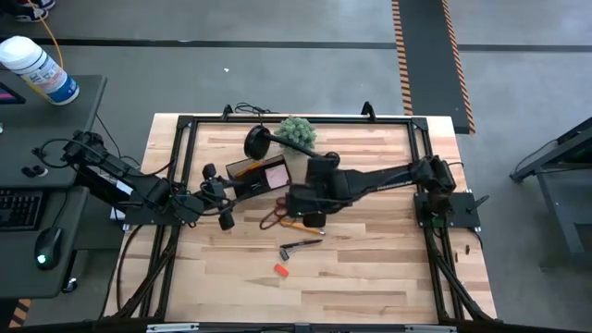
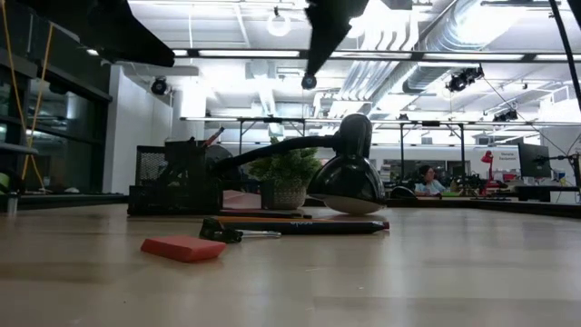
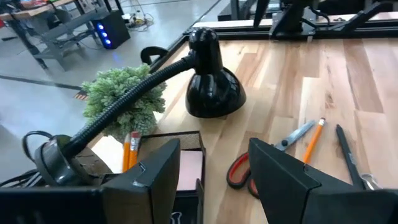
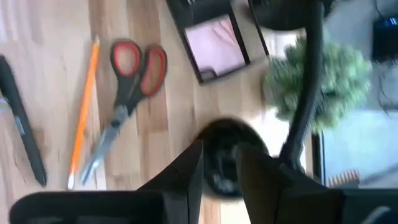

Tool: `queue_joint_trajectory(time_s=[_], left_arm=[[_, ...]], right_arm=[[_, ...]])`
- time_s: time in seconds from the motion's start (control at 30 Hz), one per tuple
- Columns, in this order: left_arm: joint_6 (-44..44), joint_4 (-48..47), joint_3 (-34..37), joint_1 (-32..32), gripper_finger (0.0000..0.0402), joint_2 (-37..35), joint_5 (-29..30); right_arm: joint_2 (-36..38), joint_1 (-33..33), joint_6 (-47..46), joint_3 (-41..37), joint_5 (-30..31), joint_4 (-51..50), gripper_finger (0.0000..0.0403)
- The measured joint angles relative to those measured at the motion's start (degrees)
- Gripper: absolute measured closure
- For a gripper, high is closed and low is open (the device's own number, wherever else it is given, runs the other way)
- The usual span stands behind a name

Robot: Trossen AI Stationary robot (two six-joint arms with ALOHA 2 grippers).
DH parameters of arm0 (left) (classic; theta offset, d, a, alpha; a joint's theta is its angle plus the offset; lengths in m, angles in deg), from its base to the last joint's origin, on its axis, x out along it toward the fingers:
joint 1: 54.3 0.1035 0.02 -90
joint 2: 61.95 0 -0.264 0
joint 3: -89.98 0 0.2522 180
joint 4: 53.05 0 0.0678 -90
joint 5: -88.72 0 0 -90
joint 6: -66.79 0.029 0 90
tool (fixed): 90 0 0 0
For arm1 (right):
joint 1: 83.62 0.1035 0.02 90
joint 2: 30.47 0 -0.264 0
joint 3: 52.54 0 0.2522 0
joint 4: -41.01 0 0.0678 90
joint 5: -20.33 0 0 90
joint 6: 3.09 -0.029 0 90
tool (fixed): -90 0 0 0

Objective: Pick and place office supplies into organizer
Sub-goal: Put the black pen into the black desk organizer

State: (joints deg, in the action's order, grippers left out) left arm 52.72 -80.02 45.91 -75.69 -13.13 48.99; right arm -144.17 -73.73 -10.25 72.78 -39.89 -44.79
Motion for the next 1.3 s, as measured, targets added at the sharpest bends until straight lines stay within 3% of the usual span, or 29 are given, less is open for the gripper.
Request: queue_joint_trajectory(time_s=[0.17, 0.33, 0.43, 0.6, 0.8, 1.07, 1.17, 1.3], left_arm=[[-0.3, -0.3, 0.0, 0.0, 0.0222, 0.0, -1.4], [-1.1, -0.5, 0.0, 0.0, 0.0222, 0.0, -1.7], [-1.4, -0.4, 0.0, 0.0, 0.0222, 0.0, -1.9], [-2.6, -0.3, 0.0, 0.0, 0.0222, 0.0, -2.1], [-4.5, -0.2, 0.0, 0.0, 0.0222, 0.0, -2.1], [-7.4, -0.1, 0.0, 0.0, 0.0222, 0.1, -3.7], [-7.5, 0.0, 0.0, 0.0, 0.0222, 0.1, -4.9], [-7.5, 0.3, 0.0, 0.0, 0.0222, 0.1, -5.8]], right_arm=[[2.6, 3.5, -6.3, -3.9, 4.3, -2.1, 0.0327], [10.6, 6.9, -13.3, -20.2, 5.0, 6.2, 0.0338], [17.0, 8.4, -16.8, -32.6, 4.8, 16.9, 0.0344], [25.7, 11.5, -17.1, -51.6, -0.9, 40.5, 0.0351], [28.0, 14.3, -13.6, -68.3, -6.3, 65.3, 0.0357], [27.9, 14.3, -11.0, -82.3, -8.9, 91.5, 0.0358], [27.8, 14.3, -7.1, -85.9, -12.2, 95.7, 0.0358], [27.8, 14.1, -10.0, -87.1, -13.8, 97.0, 0.0351]])
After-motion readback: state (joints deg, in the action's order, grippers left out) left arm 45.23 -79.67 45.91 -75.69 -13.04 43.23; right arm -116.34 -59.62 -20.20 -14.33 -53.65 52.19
